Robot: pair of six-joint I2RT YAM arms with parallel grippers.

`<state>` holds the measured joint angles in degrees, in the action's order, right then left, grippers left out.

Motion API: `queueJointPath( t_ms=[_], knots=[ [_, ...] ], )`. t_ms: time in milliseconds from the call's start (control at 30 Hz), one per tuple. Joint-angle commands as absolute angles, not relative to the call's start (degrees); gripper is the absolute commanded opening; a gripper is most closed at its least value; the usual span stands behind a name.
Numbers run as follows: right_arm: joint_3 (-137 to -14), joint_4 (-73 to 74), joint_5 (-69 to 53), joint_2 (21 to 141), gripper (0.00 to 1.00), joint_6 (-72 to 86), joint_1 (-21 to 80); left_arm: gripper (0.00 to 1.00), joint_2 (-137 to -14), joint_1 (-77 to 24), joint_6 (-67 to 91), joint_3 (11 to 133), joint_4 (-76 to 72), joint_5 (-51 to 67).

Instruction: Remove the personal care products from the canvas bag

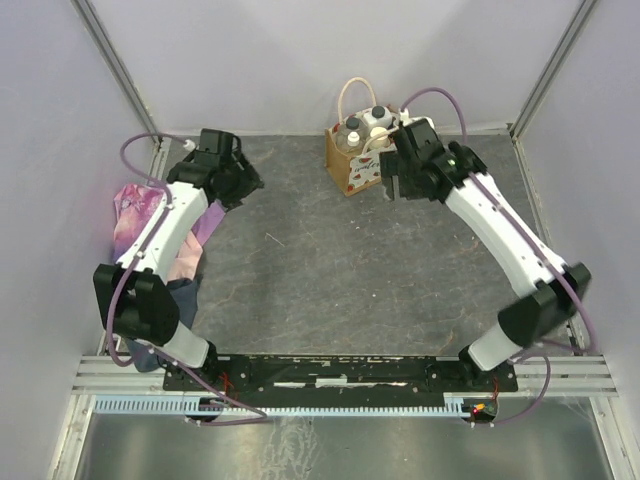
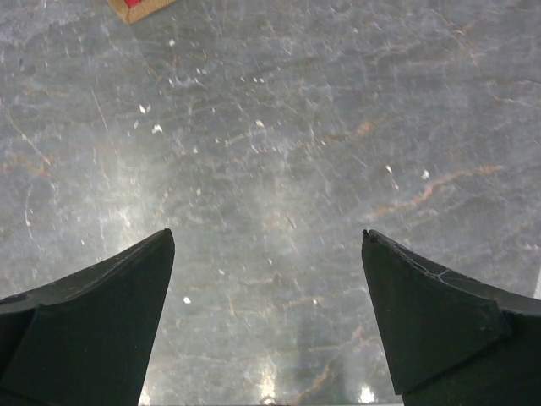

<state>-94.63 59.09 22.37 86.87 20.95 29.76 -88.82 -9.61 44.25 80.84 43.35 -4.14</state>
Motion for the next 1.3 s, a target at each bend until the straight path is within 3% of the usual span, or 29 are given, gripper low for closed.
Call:
queueJointPath(
  t_ms=[0,233,433,567,700,900,1133,1267],
  knots=[
    [-104.02,56.45,18.25,97.32,1.0,20.35,26.19,0.75,-87.95,-16.44,40.53,84.83,42.26,-1.94],
    [-120.51,51.78,6.63,113.59,1.0,25.58,20.71,0.75,-86.36,-27.14,37.62,79.35,43.36,-2.62],
    [-132.52,50.6,2.31,120.37,1.0,25.59,19.78,0.75,-85.07,-28.22,37.11,74.82,41.02,-5.41],
    [-133.44,48.42,4.19,118.25,1.0,24.68,19.22,0.76,-90.4,-28.08,35.27,80.81,39.24,-9.35],
    [-130.53,43.6,4.12,115.45,1.0,28.64,15.4,0.78,-101.32,-25.91,35.72,94.87,41.84,-9.12],
    [-133.82,33.12,-14.77,123.7,1.0,48.77,1.94,0.77,-117.57,-19.06,40.3,110.25,37.26,0.67],
    [-145.84,27.0,-19.8,137.13,1.0,58.65,-4.17,0.77,-122.67,-13.39,53.92,105.88,15.32,8.09],
    [-148.29,20.5,-21.8,144.26,1.0,65.91,-5.42,0.79,-128.83,-12.97,57.53,111.12,8.6,10.26]
  ],
)
